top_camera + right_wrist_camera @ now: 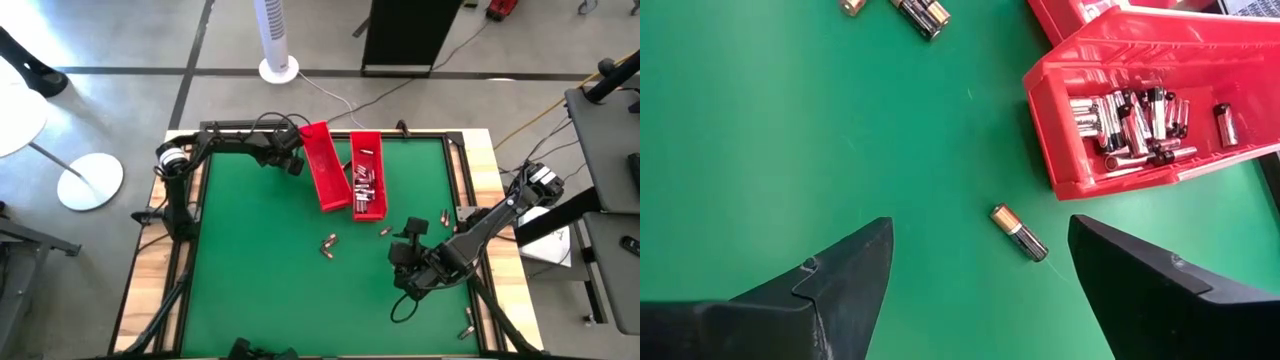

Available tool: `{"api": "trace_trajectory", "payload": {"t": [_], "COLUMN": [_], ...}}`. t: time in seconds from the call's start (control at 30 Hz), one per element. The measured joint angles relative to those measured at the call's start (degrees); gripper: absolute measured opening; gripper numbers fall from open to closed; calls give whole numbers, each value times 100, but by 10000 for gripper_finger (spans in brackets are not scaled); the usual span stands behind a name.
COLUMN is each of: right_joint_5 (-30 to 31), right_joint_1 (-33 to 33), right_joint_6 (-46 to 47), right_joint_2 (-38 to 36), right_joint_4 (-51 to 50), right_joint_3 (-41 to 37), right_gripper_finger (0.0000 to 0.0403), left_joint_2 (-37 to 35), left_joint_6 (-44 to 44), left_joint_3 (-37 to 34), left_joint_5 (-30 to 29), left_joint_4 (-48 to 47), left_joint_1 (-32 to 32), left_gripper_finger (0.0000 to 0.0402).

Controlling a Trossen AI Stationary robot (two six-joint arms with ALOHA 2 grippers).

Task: Sort batteries
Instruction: Put the silver battery into the right red bin

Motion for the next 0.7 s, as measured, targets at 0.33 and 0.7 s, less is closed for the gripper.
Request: {"api": "trace_trajectory", "payload": {"t": [0.33,0.7], "right_joint_5": [0,-2], "right_joint_1": [0,0], "right_joint_6": [-5,-96], "right_joint_2": [-2,-7], "right_joint_4": [0,9], "right_joint_3": [0,2], "right_gripper_finger": [299,271], "left_joint_2": [-5,-820], "left_joint_6": [-5,130], "left_joint_3": [-7,-114], "left_joint_5": [-40,190], "left_joint_4": [128,111], "left_joint_1": [-15,-68], "left_gripper_finger": [14,0]}}
